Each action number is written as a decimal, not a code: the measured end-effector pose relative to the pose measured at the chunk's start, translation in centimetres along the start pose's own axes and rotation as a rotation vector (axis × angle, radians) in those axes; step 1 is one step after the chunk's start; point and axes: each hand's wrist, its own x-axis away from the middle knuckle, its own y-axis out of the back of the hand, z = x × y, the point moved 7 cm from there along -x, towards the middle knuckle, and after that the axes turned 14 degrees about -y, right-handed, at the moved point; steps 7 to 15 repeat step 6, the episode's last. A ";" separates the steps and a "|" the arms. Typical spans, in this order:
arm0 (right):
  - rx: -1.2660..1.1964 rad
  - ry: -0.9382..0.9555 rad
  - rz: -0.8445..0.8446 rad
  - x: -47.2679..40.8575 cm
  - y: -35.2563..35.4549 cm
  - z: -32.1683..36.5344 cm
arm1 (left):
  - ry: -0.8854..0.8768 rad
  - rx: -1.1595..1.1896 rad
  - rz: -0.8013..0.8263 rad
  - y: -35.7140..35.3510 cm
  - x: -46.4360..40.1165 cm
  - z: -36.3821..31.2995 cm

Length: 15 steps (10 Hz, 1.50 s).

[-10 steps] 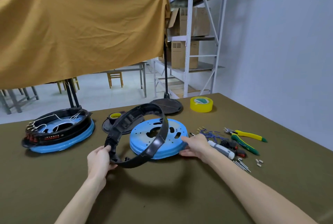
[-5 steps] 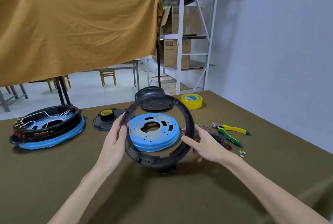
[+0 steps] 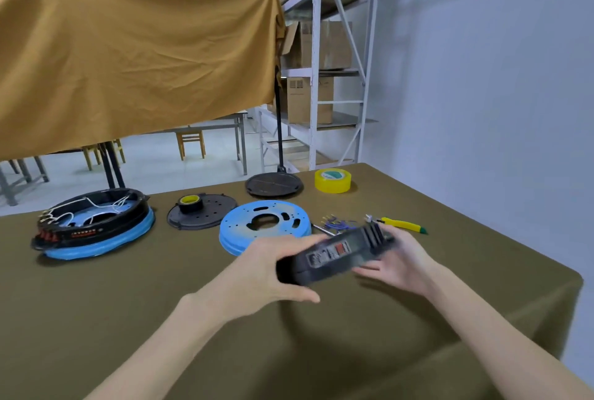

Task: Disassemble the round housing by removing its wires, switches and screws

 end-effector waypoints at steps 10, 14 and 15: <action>0.833 0.335 -0.349 -2.1 -2.1 -1.0 | 0.561 0.027 -0.379 -1.2 8.6 10.7; 0.833 0.335 -0.349 -2.1 -2.1 -1.0 | 0.561 0.027 -0.379 -1.2 8.6 10.7; 0.833 0.335 -0.349 -2.1 -2.1 -1.0 | 0.561 0.027 -0.379 -1.2 8.6 10.7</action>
